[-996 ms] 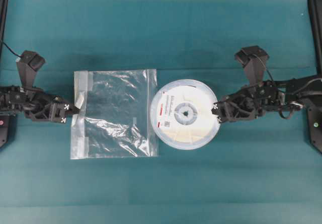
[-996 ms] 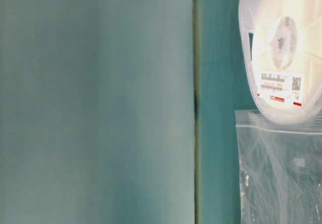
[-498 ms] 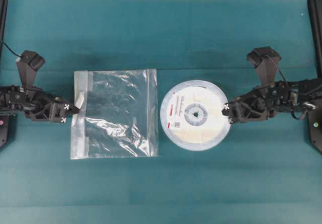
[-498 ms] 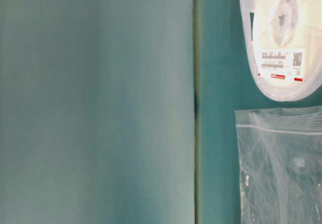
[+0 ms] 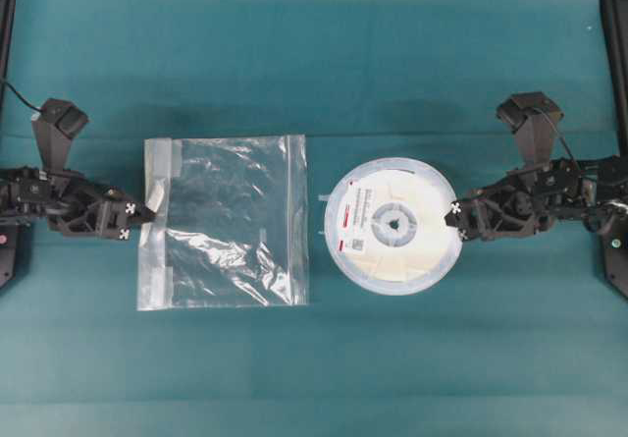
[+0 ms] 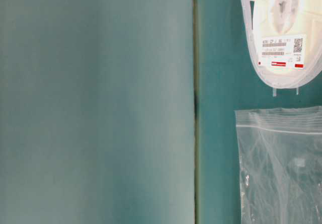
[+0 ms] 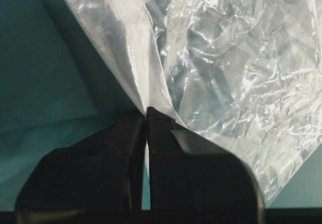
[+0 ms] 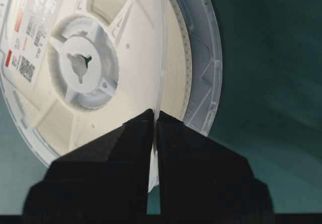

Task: Take out the reel from the clear zip bag.
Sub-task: 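Release the reel and bag and open both grippers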

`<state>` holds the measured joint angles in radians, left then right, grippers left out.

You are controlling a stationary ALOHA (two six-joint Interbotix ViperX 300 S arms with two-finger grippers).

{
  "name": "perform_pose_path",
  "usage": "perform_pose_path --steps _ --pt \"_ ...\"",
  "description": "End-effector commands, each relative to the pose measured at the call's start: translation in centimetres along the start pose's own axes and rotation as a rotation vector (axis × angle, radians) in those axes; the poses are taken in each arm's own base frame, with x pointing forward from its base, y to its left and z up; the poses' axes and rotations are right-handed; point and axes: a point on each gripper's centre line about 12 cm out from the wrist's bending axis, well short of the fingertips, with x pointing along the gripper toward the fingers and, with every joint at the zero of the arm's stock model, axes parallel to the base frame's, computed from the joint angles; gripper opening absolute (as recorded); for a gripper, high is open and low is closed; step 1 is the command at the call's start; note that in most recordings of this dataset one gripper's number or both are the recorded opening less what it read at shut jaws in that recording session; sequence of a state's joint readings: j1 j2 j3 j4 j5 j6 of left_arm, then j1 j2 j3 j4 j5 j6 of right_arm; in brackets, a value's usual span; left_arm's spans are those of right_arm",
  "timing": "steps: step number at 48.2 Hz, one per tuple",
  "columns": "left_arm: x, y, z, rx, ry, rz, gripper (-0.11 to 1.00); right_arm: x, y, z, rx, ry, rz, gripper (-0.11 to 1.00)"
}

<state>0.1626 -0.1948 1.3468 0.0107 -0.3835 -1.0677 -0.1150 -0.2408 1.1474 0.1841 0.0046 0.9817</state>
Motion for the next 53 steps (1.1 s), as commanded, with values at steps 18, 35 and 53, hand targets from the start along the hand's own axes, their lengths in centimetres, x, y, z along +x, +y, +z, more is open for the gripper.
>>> perform_pose_path --steps 18,35,53 --pt "0.12 -0.49 0.26 0.004 -0.007 -0.015 0.00 -0.14 0.47 0.25 0.009 -0.008 0.016 0.06" --pt "0.13 -0.54 0.29 0.004 -0.008 -0.017 0.00 -0.17 0.55 0.28 0.021 -0.009 0.019 0.06" --pt "0.22 -0.65 0.35 0.004 -0.009 -0.018 0.00 -0.06 -0.17 -0.21 0.038 0.036 -0.050 0.78"
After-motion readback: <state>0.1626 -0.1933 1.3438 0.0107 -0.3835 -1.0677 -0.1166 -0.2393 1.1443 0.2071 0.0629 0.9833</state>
